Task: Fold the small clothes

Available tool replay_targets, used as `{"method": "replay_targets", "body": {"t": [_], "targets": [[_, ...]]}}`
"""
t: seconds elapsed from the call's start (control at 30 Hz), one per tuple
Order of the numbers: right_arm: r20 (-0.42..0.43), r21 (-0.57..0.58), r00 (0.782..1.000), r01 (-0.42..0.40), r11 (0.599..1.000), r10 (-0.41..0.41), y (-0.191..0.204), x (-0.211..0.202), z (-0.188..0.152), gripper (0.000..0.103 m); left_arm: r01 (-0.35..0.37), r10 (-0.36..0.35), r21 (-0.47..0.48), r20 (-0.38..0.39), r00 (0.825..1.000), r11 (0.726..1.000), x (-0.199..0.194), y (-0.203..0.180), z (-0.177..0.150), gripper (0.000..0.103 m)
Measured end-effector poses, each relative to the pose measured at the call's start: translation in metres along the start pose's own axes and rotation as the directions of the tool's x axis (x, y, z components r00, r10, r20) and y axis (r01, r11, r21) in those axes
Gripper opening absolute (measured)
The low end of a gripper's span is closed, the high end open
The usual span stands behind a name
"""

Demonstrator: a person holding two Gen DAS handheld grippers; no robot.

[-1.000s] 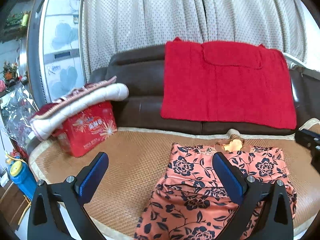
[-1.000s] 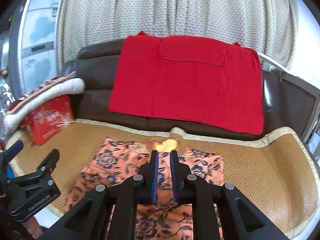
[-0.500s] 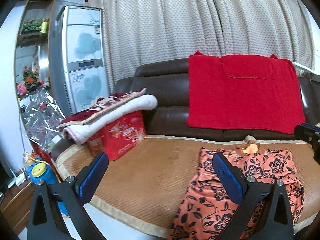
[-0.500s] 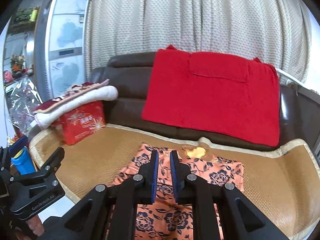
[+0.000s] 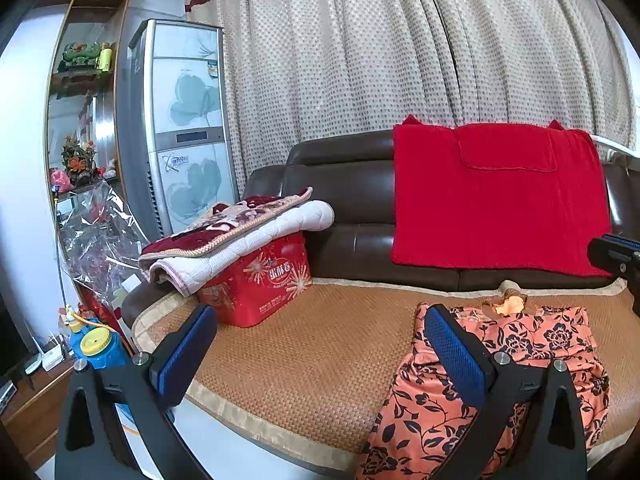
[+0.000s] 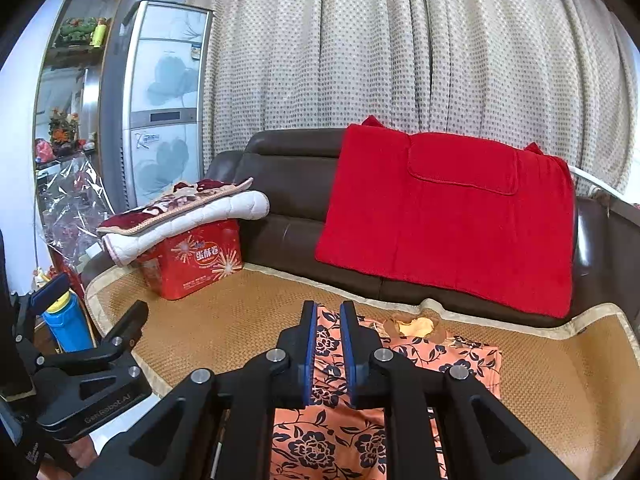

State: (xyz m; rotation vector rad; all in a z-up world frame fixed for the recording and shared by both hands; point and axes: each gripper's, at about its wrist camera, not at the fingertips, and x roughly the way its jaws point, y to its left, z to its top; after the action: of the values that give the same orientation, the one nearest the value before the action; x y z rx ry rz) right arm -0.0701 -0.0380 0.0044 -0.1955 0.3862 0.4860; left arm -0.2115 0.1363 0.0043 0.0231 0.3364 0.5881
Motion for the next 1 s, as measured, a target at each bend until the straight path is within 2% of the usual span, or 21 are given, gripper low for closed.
{"method": "replay_targets", "body": {"t": [0.1,0.17,0.2,0.23,0.27,0.3,0.33,0.37,0.4,0.47,0.5,0.53,0.6,0.7,0.77,0.8,0.87,0.9,0.93,1.0], "targets": [[-0.004,-0.002,1.000,0.004,1.000,-0.004,0.000,-0.002,-0.001,0.018,0.029,-0.029,0.003,-0.038,0.999,1.000,0.006,-0.002,-0.006,0.103],[-0.017,-0.001,1.000,-0.003,1.000,0.003,-0.003,-0.002,-0.006,0.032,0.080,-0.078,0.008,-0.120,0.990,0.997,0.021,-0.005,-0.017,0.103],[-0.033,0.013,0.999,-0.022,1.000,0.022,-0.008,-0.002,-0.011,0.056,0.102,-0.100,0.003,-0.171,0.980,0.995,0.030,-0.006,-0.025,0.103],[-0.049,0.035,0.998,-0.045,0.998,0.047,-0.014,-0.001,-0.016,0.086,0.129,-0.127,-0.008,-0.232,0.964,0.992,0.042,-0.006,-0.038,0.103],[-0.058,0.067,0.996,-0.070,0.995,0.074,-0.024,-0.001,-0.025,0.091,0.148,-0.147,-0.017,-0.282,0.948,0.989,0.052,-0.007,-0.048,0.103],[-0.066,0.105,0.994,-0.082,0.991,0.089,-0.036,-0.002,-0.037,0.090,0.170,-0.170,-0.029,-0.347,0.922,0.985,0.065,-0.008,-0.062,0.103],[-0.098,0.136,0.991,-0.077,0.988,0.091,-0.048,0.001,-0.049,0.090,0.197,-0.198,-0.047,-0.436,0.878,0.979,0.081,-0.009,-0.082,0.103],[-0.165,0.170,0.982,-0.061,0.984,0.089,-0.066,0.007,-0.067,0.090,0.212,-0.215,-0.064,-0.504,0.837,0.975,0.093,-0.010,-0.099,0.103],[-0.215,0.202,0.973,-0.044,0.978,0.088,-0.079,0.012,-0.081,0.090,0.216,-0.224,-0.080,-0.552,0.803,0.973,0.103,-0.010,-0.113,0.103],[-0.313,0.314,0.944,0.001,0.949,0.102,-0.116,0.018,-0.120,0.090,0.209,-0.246,-0.136,-0.655,0.714,0.968,0.125,-0.007,-0.149,0.103],[-0.358,0.389,0.925,0.024,0.921,0.127,-0.138,0.020,-0.143,0.090,0.201,-0.251,-0.153,-0.681,0.688,0.968,0.130,-0.007,-0.162,0.103],[-0.396,0.457,0.905,0.048,0.888,0.155,-0.157,0.021,-0.165,0.090,0.188,-0.254,-0.172,-0.712,0.655,0.967,0.137,-0.006,-0.176,0.103],[-0.458,0.572,0.866,0.117,0.812,0.198,-0.194,0.021,-0.212,0.090,0.156,-0.256,-0.203,-0.752,0.607,0.967,0.147,-0.001,-0.200,0.103],[-0.537,0.659,0.811,0.233,0.715,0.231,-0.227,0.021,-0.273,0.090,0.138,-0.250,-0.209,-0.769,0.589,0.968,0.158,0.001,-0.217,0.103],[-0.559,0.704,0.782,0.270,0.657,0.277,-0.236,0.025,-0.305,0.090,0.147,-0.248,-0.199,-0.775,0.581,0.969,0.167,-0.001,-0.224,0.103],[-0.573,0.717,0.761,0.283,0.637,0.306,-0.236,0.032,-0.320,0.090,0.151,-0.245,-0.194,-0.776,0.581,0.969,0.170,-0.002,-0.229,0.103],[-0.595,0.720,0.727,0.294,0.629,0.342,-0.229,0.045,-0.339,0.090,0.152,-0.251,-0.200,-0.780,0.574,0.968,0.174,-0.004,-0.239,0.092],[-0.602,0.722,0.713,0.292,0.627,0.360,-0.222,0.051,-0.348,0.090,0.158,-0.259,-0.206,-0.782,0.566,0.966,0.175,-0.005,-0.242,0.077],[-0.608,0.720,0.701,0.288,0.632,0.373,-0.215,0.057,-0.354,0.090,0.172,-0.272,-0.211,-0.786,0.556,0.962,0.176,-0.008,-0.247,0.071],[-0.632,0.696,0.673,0.275,0.664,0.384,-0.198,0.071,-0.362,0.090,0.190,-0.273,-0.200,-0.788,0.552,0.961,0.176,-0.013,-0.254,0.067]]}}
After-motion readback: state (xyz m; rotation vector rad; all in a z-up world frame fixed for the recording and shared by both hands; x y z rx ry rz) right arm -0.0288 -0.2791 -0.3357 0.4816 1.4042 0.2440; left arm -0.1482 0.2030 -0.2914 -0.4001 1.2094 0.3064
